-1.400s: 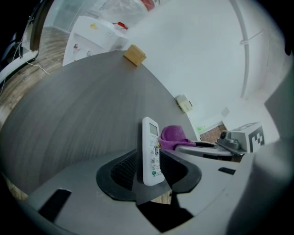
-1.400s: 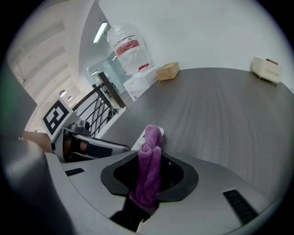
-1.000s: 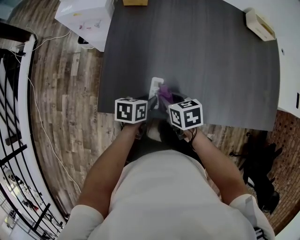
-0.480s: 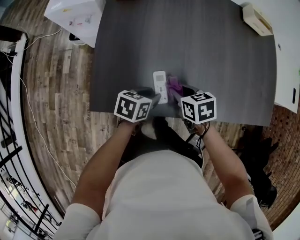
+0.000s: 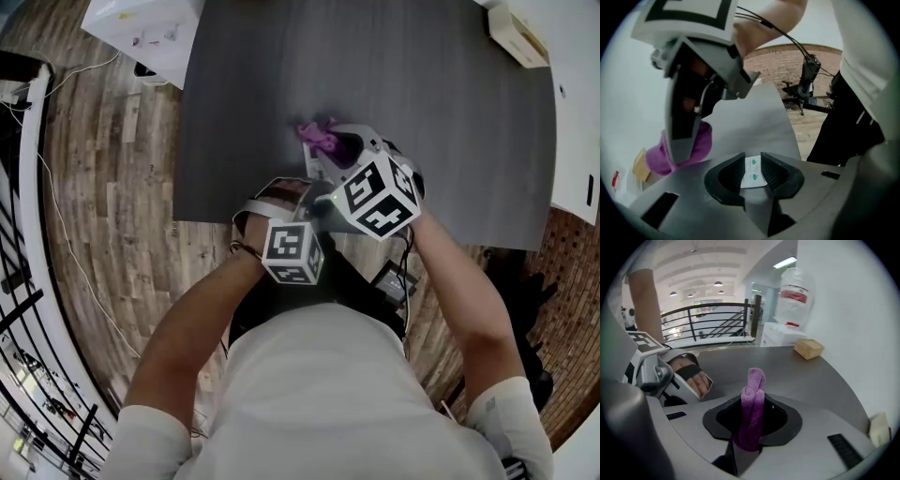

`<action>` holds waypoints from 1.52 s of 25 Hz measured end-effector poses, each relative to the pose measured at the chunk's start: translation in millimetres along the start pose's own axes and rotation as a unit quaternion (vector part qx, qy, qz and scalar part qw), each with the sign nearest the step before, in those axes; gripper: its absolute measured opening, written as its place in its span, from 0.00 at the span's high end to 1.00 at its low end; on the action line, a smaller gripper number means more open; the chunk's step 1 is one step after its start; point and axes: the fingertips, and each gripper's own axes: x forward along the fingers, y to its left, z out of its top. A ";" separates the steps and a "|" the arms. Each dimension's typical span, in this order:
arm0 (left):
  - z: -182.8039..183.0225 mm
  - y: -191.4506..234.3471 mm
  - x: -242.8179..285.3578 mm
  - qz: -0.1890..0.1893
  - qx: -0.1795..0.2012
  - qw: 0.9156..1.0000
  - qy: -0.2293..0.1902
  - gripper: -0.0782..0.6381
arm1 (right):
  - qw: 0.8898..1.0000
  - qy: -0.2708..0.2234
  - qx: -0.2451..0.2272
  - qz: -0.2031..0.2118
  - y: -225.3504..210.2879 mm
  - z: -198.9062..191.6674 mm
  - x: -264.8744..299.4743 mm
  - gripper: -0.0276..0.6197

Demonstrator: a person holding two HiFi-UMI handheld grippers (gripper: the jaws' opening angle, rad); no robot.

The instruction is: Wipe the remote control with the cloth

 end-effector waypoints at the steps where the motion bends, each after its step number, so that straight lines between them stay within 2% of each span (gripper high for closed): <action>1: 0.6 -1.8 1.8 -0.010 -0.007 1.000 -0.009 0.76 | 1.000 -0.003 -0.018 0.018 8.2 6.3 6.6 0.80; 4: 1.0 -2.9 2.8 -0.037 -0.069 0.996 -0.045 0.82 | 0.996 0.013 -0.035 0.076 31.1 4.4 26.9 0.80; 6: 0.3 -1.5 2.1 -0.046 -0.123 0.989 -0.073 0.82 | 0.994 0.021 -0.033 0.098 36.6 -1.7 31.1 0.80; 8: -0.7 0.8 1.1 -0.050 -0.160 0.981 -0.096 0.82 | 0.994 0.025 -0.041 0.103 35.0 -5.6 27.2 0.80; 10: -2.8 4.2 0.2 -0.046 -0.184 0.976 -0.108 0.83 | 0.992 0.036 -0.068 0.103 33.2 -13.2 23.4 0.80; 12: -4.5 7.5 0.0 -0.040 -0.202 0.972 -0.113 0.87 | 0.989 0.050 -0.097 0.099 32.3 -23.6 20.9 0.80; 19: -2.6 8.4 1.8 -0.046 -0.211 0.969 -0.119 0.87 | 0.976 0.094 -0.181 0.078 23.8 -46.3 14.1 0.80; 23: -1.7 8.2 2.5 -0.050 -0.215 0.968 -0.119 0.87 | 0.973 0.123 -0.191 0.053 11.4 -59.9 10.7 0.80; 26: -2.9 7.4 2.3 -0.051 -0.215 0.968 -0.118 0.87 | 0.964 0.170 -0.204 0.028 -5.3 -85.4 8.3 0.80; 29: -2.9 7.3 1.9 -0.052 -0.214 0.968 -0.118 0.87 | 0.962 0.203 -0.185 0.011 -21.9 -107.9 0.5 0.80; 31: -2.8 7.5 1.9 -0.053 -0.215 0.968 -0.118 0.87 | 0.968 0.196 -0.154 -0.003 -29.9 -104.8 -4.1 0.80; 33: -2.8 7.3 2.0 -0.053 -0.217 0.968 -0.118 0.87 | 0.976 0.167 -0.135 -0.019 -33.2 -84.0 -4.4 0.80; 36: -3.5 7.5 1.4 -0.054 -0.216 0.968 -0.118 0.87 | 0.984 0.099 -0.142 -0.035 -22.0 -33.3 5.3 0.80; 38: -3.6 7.8 1.2 -0.054 -0.216 0.968 -0.119 0.87 | 0.984 0.072 -0.163 -0.026 -5.0 -12.1 17.5 0.80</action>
